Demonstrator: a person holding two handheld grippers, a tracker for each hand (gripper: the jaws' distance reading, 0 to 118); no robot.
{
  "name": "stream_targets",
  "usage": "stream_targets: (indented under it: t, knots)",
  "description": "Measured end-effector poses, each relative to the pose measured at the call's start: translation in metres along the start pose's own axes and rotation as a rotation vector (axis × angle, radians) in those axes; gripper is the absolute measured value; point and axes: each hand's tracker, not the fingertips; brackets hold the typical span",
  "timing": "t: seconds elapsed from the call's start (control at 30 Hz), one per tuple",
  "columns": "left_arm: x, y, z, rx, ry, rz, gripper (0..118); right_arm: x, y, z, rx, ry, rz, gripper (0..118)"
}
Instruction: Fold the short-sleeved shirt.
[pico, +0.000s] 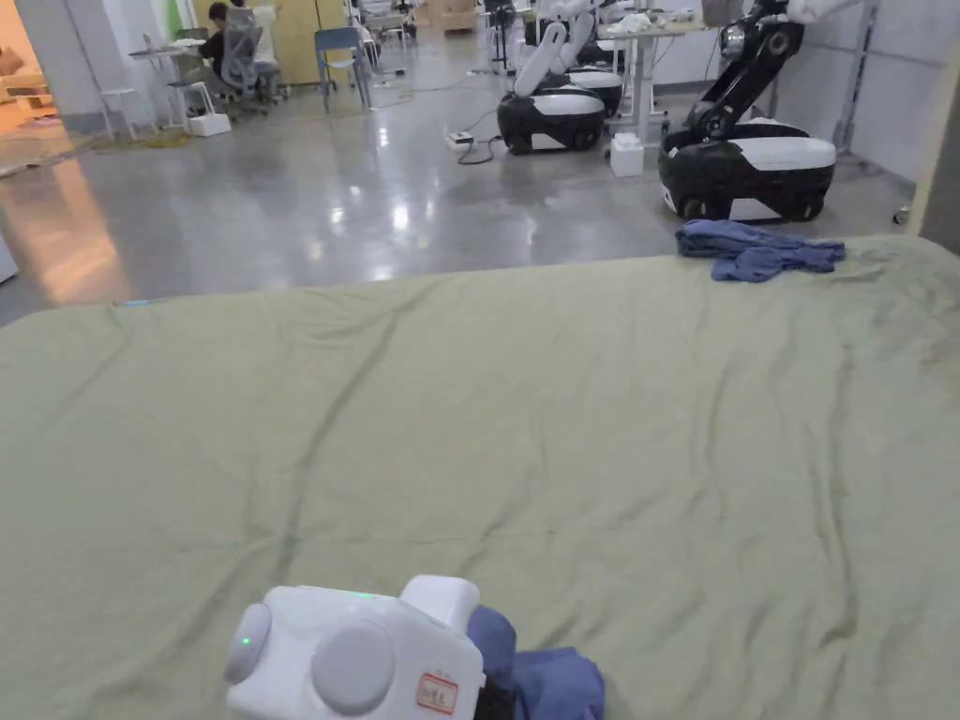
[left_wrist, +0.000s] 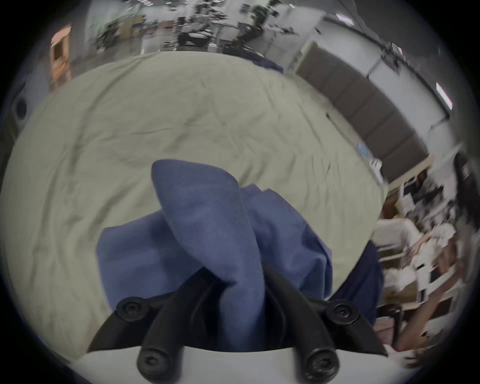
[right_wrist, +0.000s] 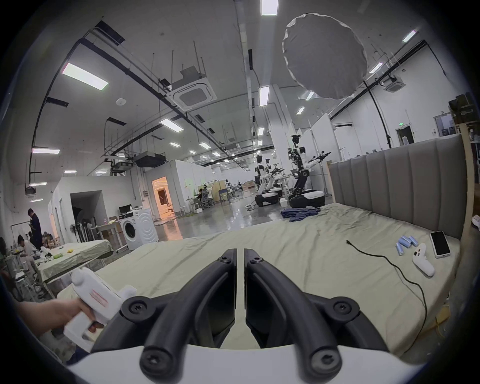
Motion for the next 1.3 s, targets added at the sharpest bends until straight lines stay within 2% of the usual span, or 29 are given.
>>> stream_targets:
  t: [0.1,0.2,0.23,0.3,0.33,0.43,0.5,0.53,0.57,0.6,0.63,0.67,0.77,0.93,1.0,1.17,1.3]
  knots:
    - [0.007,-0.001,-0.005,0.020,-0.042,0.006,14,0.008,-0.001,0.004,0.002,-0.020,-0.009,7]
    - [-0.011,-0.002,0.020,0.104,-0.167,0.139,24,0.013,-0.003,0.004,0.000,-0.029,-0.022,7]
    - [-0.018,-0.003,0.032,0.137,-0.214,0.186,37,0.014,-0.004,0.004,-0.002,-0.030,-0.025,7]
    - [-0.033,-0.008,0.052,0.211,-0.313,0.270,82,0.014,-0.006,0.001,-0.006,-0.028,-0.033,7]
    - [-0.036,-0.010,0.064,0.261,-0.360,0.295,92,0.013,-0.007,0.000,-0.009,-0.025,-0.035,7]
    - [-0.046,-0.018,0.089,0.357,-0.392,0.323,92,0.006,-0.004,-0.006,-0.018,-0.012,-0.040,7]
    - [-0.040,-0.023,0.094,0.404,-0.275,0.292,91,0.002,-0.004,-0.008,-0.023,0.000,-0.039,7]
    - [-0.038,-0.026,0.093,0.409,-0.176,0.245,84,0.000,-0.004,-0.008,-0.024,0.004,-0.036,7]
    - [-0.032,-0.028,0.087,0.412,-0.077,0.194,70,-0.001,-0.004,-0.009,-0.025,0.008,-0.031,7]
    - [-0.025,-0.030,0.079,0.383,0.003,0.128,49,-0.002,-0.004,-0.009,-0.027,0.012,-0.030,7]
    - [-0.014,-0.030,0.066,0.353,0.072,0.074,18,-0.003,-0.004,-0.009,-0.026,0.015,-0.030,7]
    - [-0.007,-0.032,0.055,0.346,0.120,0.044,10,-0.003,-0.003,-0.009,-0.025,0.016,-0.032,7]
    - [0.018,-0.032,0.015,0.349,0.131,-0.044,4,-0.004,-0.002,-0.008,-0.020,0.016,-0.036,7]
    - [0.058,-0.033,-0.039,0.264,0.150,-0.128,4,0.016,-0.013,0.003,-0.013,0.001,-0.039,7]
    - [0.068,-0.037,-0.044,0.274,0.113,-0.129,4,0.018,-0.015,0.004,-0.016,-0.009,-0.028,7]
    - [0.071,-0.045,-0.019,0.369,-0.020,-0.142,4,0.015,-0.023,-0.002,-0.037,-0.001,-0.009,7]
    - [0.054,-0.053,0.047,0.625,0.041,-0.129,4,0.003,-0.023,-0.013,-0.040,0.044,0.009,7]
